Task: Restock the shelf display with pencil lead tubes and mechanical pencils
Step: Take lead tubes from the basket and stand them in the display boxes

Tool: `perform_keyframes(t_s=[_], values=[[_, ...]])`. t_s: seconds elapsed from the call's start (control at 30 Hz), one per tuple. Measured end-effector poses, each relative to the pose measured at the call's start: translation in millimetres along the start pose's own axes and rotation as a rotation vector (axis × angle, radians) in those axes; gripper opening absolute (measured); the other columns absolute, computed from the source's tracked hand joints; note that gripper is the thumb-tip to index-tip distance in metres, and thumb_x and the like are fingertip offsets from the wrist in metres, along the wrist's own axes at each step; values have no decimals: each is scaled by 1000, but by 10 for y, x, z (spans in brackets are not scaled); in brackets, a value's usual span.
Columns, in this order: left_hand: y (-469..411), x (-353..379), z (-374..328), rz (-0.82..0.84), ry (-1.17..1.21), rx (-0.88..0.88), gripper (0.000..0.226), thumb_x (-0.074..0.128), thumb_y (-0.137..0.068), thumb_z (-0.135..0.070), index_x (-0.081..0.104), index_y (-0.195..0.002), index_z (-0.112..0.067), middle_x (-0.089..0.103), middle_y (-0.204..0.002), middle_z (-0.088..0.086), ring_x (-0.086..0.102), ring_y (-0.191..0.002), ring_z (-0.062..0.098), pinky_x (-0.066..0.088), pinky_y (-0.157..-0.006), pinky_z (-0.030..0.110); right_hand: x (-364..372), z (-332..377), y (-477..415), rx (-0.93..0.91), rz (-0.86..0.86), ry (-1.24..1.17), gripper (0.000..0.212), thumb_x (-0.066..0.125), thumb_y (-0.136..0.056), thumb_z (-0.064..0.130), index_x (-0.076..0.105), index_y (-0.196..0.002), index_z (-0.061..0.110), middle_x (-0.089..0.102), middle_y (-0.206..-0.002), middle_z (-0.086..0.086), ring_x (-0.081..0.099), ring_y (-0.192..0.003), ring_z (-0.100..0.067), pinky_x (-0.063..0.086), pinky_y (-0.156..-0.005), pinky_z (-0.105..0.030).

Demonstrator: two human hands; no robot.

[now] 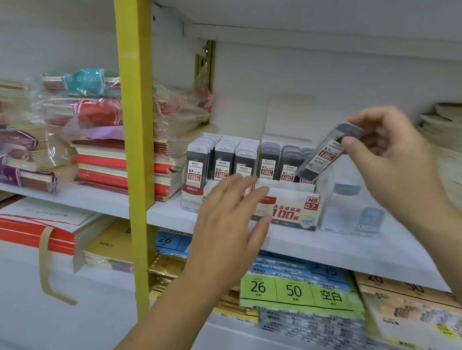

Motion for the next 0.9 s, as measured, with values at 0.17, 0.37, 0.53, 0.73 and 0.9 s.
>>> perform_keyframes(t_s=[0.17,0.37,0.53,0.73,0.9], values=[[-51,169,23,175,-199,54,61,26,-100,-50,38,-153,-23,25,-166,-2,12,-155,22,-5,-125,44,103,-147,-174,-162,172,385,24,63,-88,13,55,-103,30,59,-84,11,59,-75,-16,48,-73,-32],[-76,209,37,157,-201,53,58,28,-101,-48,45,-149,-20,37,-160,-2,23,-152,23,1,-125,47,214,-320,-286,3,222,375,24,66,-88,19,50,-99,33,62,-87,9,54,-74,3,37,-64,-15],[-72,203,50,150,-188,66,58,31,-99,-47,45,-149,-21,39,-159,-2,25,-151,23,1,-125,46,326,-380,-366,15,336,572,7,66,-88,33,62,-93,31,57,-93,9,41,-103,-14,34,-80,-32],[-71,126,-52,20,-36,9,45,45,-99,-33,54,-140,-18,48,-153,1,28,-150,23,10,-126,46,224,-285,-232,-19,242,541,25,58,-95,28,67,-118,25,56,-111,3,39,-116,-22,28,-93,-28],[257,-56,-135,-96,124,-16,34,49,-92,-22,67,-119,-14,65,-123,0,52,-122,17,30,-110,18,68,32,645,-14,157,66,23,58,-94,15,63,-110,29,61,-91,20,57,-81,0,43,-70,-9]])
Point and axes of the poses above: each hand's wrist, its own y-axis away from the middle knuckle, its own x-axis out of the palm, z = x × y, the point moved 2 cm from there along -y, towards the middle knuckle
